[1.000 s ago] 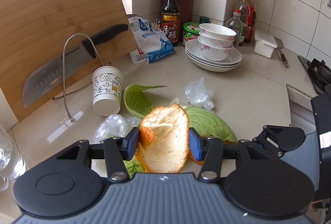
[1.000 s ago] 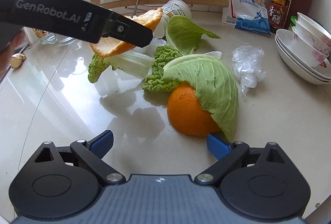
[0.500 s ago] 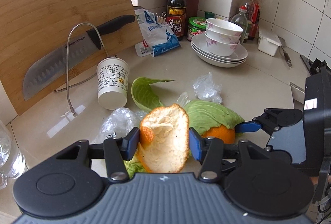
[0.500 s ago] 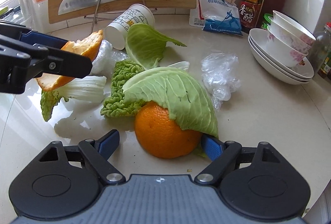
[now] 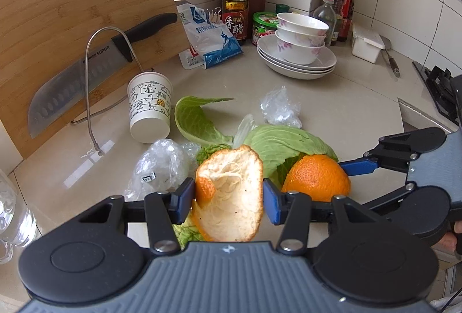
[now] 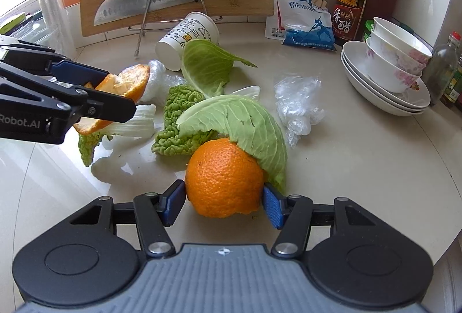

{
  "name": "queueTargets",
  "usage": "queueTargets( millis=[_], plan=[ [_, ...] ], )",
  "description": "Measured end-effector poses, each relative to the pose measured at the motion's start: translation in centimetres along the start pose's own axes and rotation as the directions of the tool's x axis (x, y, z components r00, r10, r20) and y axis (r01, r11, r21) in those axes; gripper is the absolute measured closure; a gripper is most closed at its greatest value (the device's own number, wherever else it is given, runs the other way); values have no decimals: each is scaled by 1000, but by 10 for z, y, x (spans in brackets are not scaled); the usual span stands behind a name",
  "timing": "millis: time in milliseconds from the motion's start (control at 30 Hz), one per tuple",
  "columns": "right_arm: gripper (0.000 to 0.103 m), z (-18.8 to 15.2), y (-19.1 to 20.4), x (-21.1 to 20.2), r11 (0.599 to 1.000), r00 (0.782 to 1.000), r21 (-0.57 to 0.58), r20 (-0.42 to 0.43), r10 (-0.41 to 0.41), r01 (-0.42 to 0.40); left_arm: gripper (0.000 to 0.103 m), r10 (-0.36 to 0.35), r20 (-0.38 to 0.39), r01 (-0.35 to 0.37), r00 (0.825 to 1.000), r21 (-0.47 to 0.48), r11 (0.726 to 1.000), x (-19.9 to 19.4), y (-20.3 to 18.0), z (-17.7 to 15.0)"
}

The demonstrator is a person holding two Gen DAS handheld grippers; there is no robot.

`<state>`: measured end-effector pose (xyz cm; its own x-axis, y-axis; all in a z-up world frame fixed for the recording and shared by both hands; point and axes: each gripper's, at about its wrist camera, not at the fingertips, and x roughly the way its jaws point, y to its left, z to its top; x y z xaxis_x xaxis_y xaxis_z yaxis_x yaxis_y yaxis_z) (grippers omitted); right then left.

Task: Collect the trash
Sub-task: 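Lift the orange peel with the left tool while the right tool grasps the orange, then carry the peel and orange piece toward the white bucket with both tools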

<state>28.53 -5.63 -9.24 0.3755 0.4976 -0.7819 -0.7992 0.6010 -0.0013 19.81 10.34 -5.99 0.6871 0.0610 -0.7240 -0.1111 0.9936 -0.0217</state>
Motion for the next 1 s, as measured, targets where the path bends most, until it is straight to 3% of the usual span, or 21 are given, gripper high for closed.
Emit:
queueTargets(
  millis=[200, 367, 433, 633, 700, 733, 767, 867, 1000],
  plan=[
    [40, -13, 1, -13, 999, 999, -15, -22, 41, -42, 54, 4, -17, -4, 1000, 30, 1000, -7, -8, -6],
    [21, -22, 3, -18, 999, 999, -24, -8, 36, -36, 54, 5, -20, -4, 1000, 28, 1000, -12, -15, -11],
    [18, -22, 3, -16, 999, 999, -27, -5, 38, -38, 54, 4, -20, -3, 1000, 26, 1000, -14, -17, -13],
    [18, -26, 7, -13, 999, 999, -36, -8, 33, -33, 54, 9, -29, -8, 1000, 20, 1000, -14, -19, -16],
    [23, -28, 7, -12, 999, 1000, -39, -10, 14, -14, 54, 8, -32, -7, 999, 17, 1000, -14, -19, -16],
    [33, -29, 7, -12, 999, 1000, -45, -15, 3, -4, 54, 7, -34, -6, 999, 20, 1000, -13, -20, -17],
    [36, -30, 6, -13, 999, 1000, -45, -20, 8, -9, 54, 8, -34, -7, 999, 23, 1000, -13, -20, -17],
    [44, -30, 1, -20, 999, 1000, -27, -14, 28, -28, 54, 4, -38, -2, 999, 36, 999, -12, -22, -16],
    [47, -30, -3, -29, 999, 1000, -29, -9, 28, -28, 54, -3, -45, 6, 999, 58, 998, -13, -27, -15]
  ],
)
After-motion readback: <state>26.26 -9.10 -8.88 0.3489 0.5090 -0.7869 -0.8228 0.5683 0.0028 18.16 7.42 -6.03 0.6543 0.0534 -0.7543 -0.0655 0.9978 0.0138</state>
